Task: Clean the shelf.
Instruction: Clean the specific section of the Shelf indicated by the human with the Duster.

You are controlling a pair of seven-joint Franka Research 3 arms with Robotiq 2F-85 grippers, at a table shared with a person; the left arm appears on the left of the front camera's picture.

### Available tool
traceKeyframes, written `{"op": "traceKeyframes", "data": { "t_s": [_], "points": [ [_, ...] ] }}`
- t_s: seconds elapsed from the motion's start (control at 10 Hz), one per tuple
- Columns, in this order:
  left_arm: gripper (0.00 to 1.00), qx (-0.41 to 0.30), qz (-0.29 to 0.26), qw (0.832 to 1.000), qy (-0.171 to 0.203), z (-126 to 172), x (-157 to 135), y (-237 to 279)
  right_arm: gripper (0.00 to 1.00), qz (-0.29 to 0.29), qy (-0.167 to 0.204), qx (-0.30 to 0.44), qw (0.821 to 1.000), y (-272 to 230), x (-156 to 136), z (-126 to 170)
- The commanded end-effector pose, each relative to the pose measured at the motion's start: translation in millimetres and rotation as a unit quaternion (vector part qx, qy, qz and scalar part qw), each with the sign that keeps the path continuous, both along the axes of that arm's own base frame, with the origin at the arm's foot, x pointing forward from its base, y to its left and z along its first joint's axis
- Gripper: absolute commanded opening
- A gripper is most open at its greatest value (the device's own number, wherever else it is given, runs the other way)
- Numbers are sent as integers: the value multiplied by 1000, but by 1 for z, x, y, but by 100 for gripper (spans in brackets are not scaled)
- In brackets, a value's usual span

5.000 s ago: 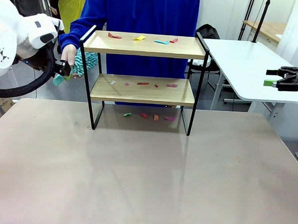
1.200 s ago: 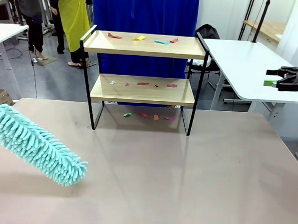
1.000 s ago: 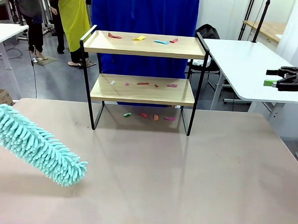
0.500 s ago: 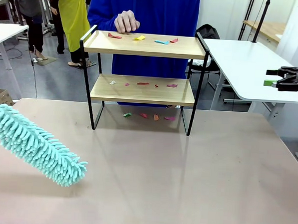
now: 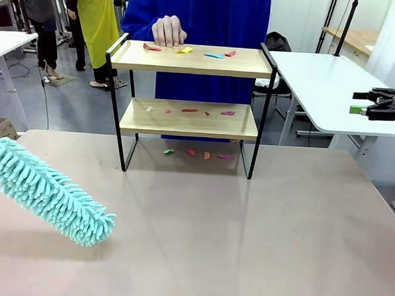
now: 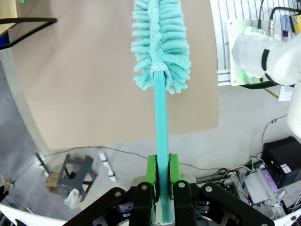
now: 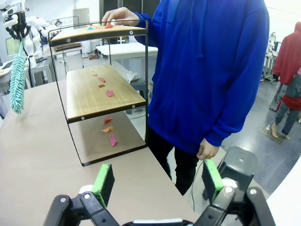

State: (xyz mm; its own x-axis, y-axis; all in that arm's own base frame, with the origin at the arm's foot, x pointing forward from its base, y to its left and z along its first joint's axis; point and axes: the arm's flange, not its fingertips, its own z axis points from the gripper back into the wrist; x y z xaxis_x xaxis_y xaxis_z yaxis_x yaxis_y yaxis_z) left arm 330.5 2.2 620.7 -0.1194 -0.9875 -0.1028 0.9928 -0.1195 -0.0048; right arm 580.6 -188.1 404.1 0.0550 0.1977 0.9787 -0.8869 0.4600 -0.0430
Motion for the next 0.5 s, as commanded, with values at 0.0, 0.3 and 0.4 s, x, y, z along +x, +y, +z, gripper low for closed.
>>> {"op": "traceKeyframes", "data": {
  "t_s": [0.0, 0.3, 0.4],
  "points": [
    [13, 6, -2, 1000, 2, 5, -2, 2, 100, 0, -3, 1, 1000, 2, 0, 3],
    [13, 6, -2, 1000, 2, 5, -2, 2, 100, 0, -3, 1, 1000, 2, 0, 3],
    [13, 6, -2, 1000, 2, 5, -2, 2, 100, 0, -3, 1, 1000, 2, 0, 3]
  ]
}}
